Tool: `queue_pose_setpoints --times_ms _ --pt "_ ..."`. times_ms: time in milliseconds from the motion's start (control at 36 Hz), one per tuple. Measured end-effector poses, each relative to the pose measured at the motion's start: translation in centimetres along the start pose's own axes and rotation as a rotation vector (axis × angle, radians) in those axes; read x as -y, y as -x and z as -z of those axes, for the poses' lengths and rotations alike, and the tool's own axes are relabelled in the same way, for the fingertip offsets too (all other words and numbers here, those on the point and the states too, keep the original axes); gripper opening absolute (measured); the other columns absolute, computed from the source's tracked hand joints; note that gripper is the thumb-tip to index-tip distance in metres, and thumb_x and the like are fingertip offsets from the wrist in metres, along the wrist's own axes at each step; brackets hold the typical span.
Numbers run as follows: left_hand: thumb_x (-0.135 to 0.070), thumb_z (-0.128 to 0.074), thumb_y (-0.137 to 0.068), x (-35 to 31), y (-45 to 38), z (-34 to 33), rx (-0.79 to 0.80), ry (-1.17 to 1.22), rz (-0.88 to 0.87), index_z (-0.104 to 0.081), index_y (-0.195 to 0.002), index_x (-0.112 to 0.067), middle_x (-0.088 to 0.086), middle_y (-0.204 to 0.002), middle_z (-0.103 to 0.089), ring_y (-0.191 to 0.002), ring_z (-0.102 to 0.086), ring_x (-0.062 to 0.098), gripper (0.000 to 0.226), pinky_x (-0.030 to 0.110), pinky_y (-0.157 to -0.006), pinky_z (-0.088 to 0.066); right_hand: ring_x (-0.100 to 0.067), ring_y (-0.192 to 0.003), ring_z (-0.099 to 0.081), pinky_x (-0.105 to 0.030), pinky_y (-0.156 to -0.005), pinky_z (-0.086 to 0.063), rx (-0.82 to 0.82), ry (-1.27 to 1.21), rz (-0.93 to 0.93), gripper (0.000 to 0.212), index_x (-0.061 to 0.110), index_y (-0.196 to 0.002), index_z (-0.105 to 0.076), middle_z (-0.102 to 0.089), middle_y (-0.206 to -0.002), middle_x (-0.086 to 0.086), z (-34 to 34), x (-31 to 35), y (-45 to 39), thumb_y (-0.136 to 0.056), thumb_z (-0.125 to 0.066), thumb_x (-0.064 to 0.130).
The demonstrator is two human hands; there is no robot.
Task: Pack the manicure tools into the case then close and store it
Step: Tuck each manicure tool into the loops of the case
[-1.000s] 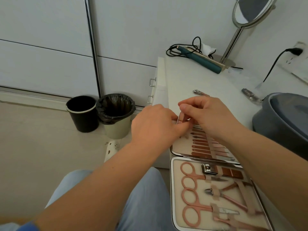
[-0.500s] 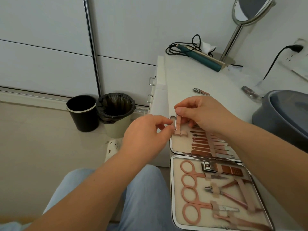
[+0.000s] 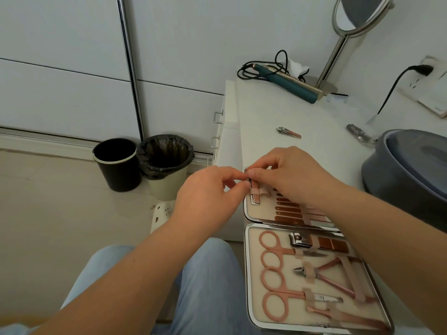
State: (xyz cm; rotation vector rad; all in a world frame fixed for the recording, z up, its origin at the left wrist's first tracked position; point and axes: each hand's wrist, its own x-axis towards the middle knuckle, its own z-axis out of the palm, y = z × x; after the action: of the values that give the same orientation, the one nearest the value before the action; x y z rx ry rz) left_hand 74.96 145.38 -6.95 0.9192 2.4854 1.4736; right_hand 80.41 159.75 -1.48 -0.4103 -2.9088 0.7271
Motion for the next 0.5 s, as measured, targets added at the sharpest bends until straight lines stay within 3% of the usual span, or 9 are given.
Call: queue_pose_setpoints --times_ms 333,500 --pt "-0.045 -0.059 -0.077 0.0 0.2 0.1 0.001 0.008 -0.007 -0.067 -0.088 -0.046 -0.015 -0.076 -0.068 -0.076 -0.061 0.002 0.014 0.035 -0.07 -0.053 0.003 -0.073 -0.05 -0.012 -0.066 -0.037 0.044 0.034 0.046 0.015 0.035 -0.088 -0.072 -0.052 -0.068 0.023 0.2 0.3 1.5 -0.086 -0.057 0.034" --pt "-0.045 -0.059 -0.078 -0.2 0.1 0.2 0.022 0.011 0.015 -0.067 -0.088 -0.044 -0.016 -0.079 -0.069 -0.08 -0.062 0.003 0.013 0.036 -0.074 -0.053 0.003 -0.077 -0.052 -0.014 -0.068 -0.038 0.005 -0.049 0.033 0.015 0.038 -0.077 -0.07 -0.055 -0.072 0.024 0.3 -0.4 1.1 -0.085 -0.057 0.035"
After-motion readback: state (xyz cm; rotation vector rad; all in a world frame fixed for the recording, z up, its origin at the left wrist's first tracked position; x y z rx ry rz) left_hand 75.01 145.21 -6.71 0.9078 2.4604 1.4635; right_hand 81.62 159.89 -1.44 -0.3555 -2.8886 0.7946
